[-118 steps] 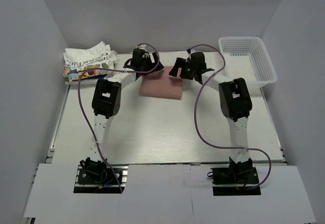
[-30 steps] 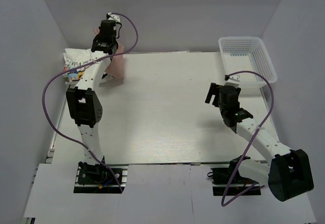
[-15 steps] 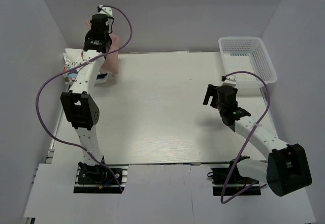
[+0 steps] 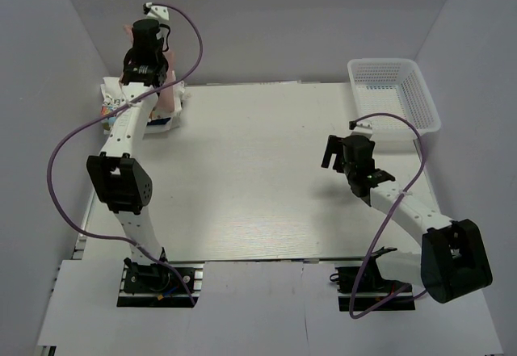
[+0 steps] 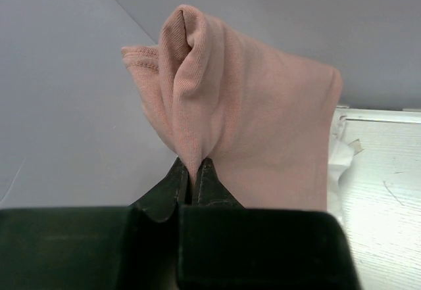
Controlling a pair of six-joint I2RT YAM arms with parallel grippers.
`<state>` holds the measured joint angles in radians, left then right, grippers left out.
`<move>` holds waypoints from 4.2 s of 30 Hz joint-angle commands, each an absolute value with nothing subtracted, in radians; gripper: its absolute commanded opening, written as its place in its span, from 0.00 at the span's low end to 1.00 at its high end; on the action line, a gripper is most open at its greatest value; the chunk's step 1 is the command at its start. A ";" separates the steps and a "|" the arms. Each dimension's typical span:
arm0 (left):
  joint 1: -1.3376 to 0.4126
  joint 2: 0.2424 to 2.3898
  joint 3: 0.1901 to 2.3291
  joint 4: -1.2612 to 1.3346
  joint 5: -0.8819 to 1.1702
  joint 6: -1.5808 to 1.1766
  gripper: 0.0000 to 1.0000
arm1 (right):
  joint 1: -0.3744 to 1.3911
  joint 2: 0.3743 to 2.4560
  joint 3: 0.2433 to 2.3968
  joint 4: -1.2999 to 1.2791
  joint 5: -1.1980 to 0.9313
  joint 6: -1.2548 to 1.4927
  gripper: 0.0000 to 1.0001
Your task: Fold and stack the t-shirts
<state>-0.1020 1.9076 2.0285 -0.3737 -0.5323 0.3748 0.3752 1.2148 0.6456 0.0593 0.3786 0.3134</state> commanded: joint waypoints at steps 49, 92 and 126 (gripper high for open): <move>0.110 2.247 1.985 0.046 -0.756 0.425 0.63 | 0.374 1.378 0.808 0.012 0.417 0.327 0.90; -0.025 2.355 2.085 -0.371 -0.318 0.232 1.00 | 0.374 1.362 0.781 0.005 0.403 0.310 0.90; -0.419 1.321 1.006 -0.198 -0.104 -0.377 1.00 | 0.374 0.829 0.417 0.201 0.215 0.456 0.90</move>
